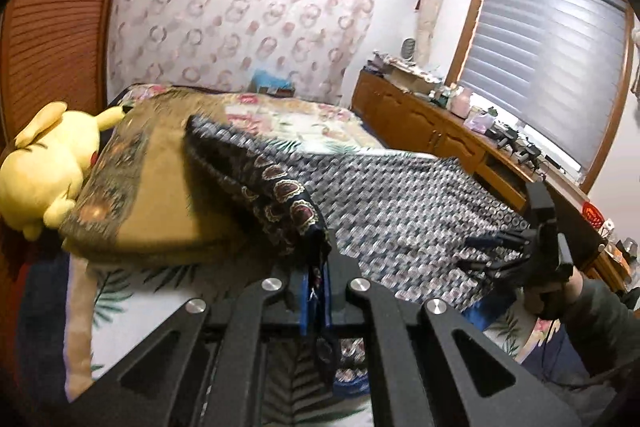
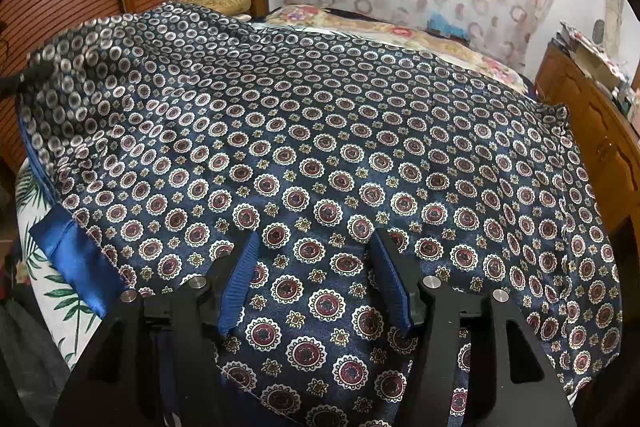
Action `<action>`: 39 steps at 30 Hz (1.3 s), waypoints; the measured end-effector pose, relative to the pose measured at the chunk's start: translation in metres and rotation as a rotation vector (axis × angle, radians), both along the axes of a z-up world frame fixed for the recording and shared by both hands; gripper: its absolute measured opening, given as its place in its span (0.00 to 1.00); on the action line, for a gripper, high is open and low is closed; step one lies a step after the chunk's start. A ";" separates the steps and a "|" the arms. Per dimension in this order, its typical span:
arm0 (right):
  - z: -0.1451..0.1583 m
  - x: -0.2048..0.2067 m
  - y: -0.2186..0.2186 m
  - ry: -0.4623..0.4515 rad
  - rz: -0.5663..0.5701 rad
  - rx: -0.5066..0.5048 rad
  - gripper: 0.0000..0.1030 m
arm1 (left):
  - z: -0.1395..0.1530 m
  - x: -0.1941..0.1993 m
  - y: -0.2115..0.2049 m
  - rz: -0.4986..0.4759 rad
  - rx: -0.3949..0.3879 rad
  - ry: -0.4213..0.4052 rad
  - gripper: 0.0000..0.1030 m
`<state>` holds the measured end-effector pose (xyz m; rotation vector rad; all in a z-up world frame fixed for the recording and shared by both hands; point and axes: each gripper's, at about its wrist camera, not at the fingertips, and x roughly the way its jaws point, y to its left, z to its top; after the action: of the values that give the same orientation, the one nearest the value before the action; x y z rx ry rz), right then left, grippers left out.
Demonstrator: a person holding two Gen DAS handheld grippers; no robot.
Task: Fold small clothes
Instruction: 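Grasp the robe edge with the left gripper and lift it over the robe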
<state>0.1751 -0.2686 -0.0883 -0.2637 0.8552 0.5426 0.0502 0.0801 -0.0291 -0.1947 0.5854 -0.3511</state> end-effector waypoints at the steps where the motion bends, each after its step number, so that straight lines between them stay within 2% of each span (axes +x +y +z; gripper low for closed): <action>1: 0.000 0.000 0.000 0.000 0.000 0.000 0.57 | 0.001 0.002 -0.003 -0.004 0.001 -0.005 0.01; 15: 0.001 -0.001 0.001 -0.003 -0.005 0.000 0.60 | 0.024 0.021 -0.061 -0.106 0.001 -0.057 0.01; 18: 0.013 -0.005 -0.009 -0.016 -0.015 0.055 0.57 | 0.033 0.031 -0.078 -0.144 -0.004 -0.069 0.01; 21: 0.032 -0.011 -0.026 -0.055 -0.034 0.106 0.49 | 0.046 0.042 -0.102 -0.199 -0.008 -0.086 0.01; 28: 0.069 -0.031 -0.078 -0.157 -0.122 0.125 0.46 | 0.077 0.061 -0.171 -0.323 0.021 -0.127 0.01; 32: 0.077 -0.039 -0.101 -0.175 -0.162 0.139 0.46 | 0.080 0.069 -0.200 -0.364 0.053 -0.108 0.01; 35: 0.076 -0.044 -0.108 -0.174 -0.180 0.146 0.46 | 0.067 0.079 -0.216 -0.412 0.080 -0.038 0.03; 36: 0.075 -0.044 -0.110 -0.170 -0.184 0.150 0.46 | 0.059 0.081 -0.220 -0.419 0.112 -0.016 0.06; 39: 0.071 -0.045 -0.113 -0.158 -0.192 0.159 0.46 | 0.050 0.075 -0.224 -0.412 0.165 -0.008 0.26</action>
<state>0.1299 -0.3817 -0.0169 -0.0762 0.6718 0.4018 0.1252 -0.1437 0.0207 0.0887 0.6432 -0.6986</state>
